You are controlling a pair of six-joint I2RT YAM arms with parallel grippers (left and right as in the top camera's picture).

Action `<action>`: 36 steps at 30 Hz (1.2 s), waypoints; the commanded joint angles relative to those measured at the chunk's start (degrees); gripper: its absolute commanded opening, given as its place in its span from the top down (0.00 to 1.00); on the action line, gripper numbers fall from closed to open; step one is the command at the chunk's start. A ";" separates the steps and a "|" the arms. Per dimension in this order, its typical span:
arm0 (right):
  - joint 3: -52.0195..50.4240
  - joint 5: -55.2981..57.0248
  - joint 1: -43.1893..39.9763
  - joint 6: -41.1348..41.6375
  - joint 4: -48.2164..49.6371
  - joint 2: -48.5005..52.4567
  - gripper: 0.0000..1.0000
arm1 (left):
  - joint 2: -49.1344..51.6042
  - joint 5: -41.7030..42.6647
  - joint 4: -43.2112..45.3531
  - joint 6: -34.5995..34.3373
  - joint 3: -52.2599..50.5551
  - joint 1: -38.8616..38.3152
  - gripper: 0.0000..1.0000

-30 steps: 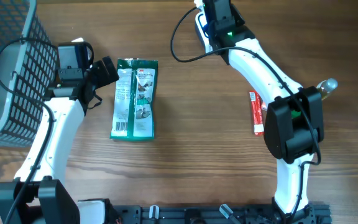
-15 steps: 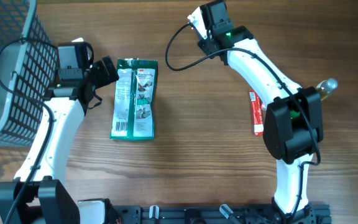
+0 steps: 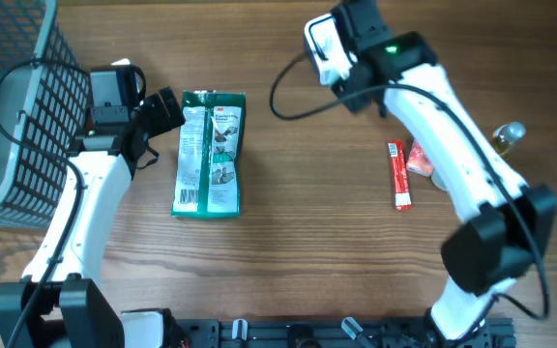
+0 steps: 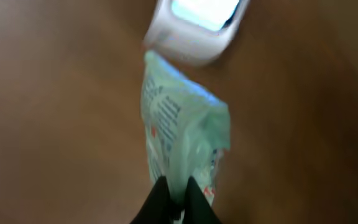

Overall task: Scan the item barcode
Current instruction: 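Carry the wipes pack down and release it on the table, then move the right gripper left toward the green gloves pack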

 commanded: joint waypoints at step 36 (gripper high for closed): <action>-33.94 -11.56 4.70 53.59 13.11 -0.48 0.91 | -0.15 -0.52 0.13 0.50 0.44 0.20 0.00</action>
